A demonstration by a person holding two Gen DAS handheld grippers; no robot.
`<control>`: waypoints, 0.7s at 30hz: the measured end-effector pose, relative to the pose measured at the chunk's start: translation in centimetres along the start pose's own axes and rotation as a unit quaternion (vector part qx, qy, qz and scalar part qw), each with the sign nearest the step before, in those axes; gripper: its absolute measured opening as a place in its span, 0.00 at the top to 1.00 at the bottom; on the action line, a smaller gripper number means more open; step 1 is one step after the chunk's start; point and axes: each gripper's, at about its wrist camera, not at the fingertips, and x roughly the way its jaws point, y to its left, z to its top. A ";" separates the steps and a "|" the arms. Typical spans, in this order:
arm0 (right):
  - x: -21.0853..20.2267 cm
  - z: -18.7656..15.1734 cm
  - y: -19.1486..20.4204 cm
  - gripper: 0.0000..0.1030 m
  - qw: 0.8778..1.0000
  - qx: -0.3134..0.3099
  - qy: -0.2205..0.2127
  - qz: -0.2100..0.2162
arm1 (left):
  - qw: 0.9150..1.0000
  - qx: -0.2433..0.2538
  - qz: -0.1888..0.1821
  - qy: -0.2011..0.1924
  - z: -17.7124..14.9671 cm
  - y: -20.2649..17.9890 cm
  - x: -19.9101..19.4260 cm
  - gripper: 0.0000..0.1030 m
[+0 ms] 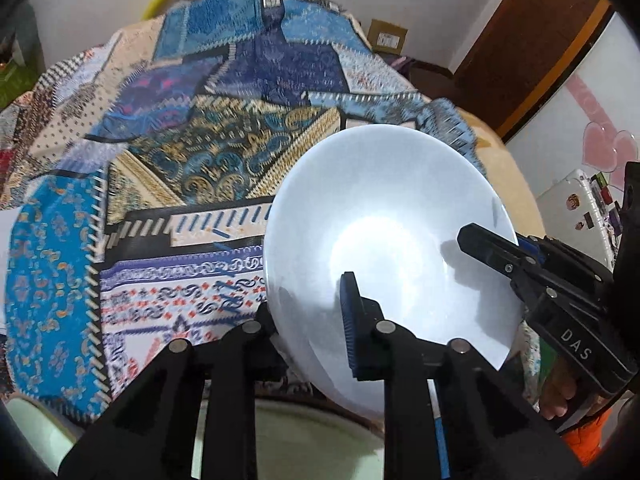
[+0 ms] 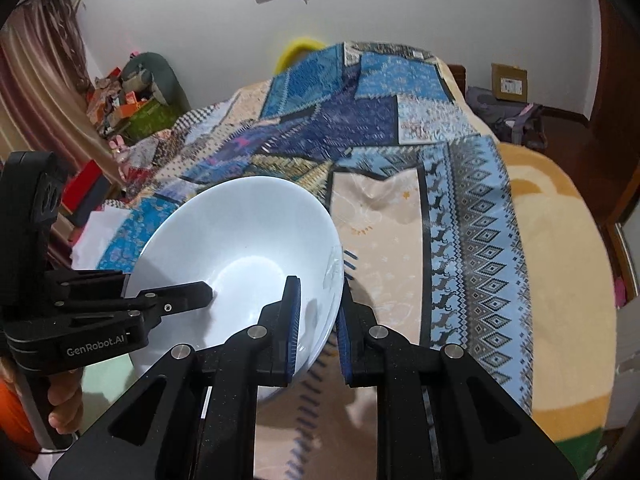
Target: Organize plates and bowls
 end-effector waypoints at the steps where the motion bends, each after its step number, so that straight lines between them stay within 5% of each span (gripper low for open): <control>1: -0.5 0.0 0.4 0.85 1.000 -0.003 -0.004 0.000 | 1.000 0.001 0.001 -0.005 -0.1 -0.1 -0.7 0.80; 21: -7.3 -1.1 8.2 0.85 0.998 -0.029 -0.057 0.016 | 0.997 -0.003 0.009 -0.079 -5.0 1.2 -13.2 0.80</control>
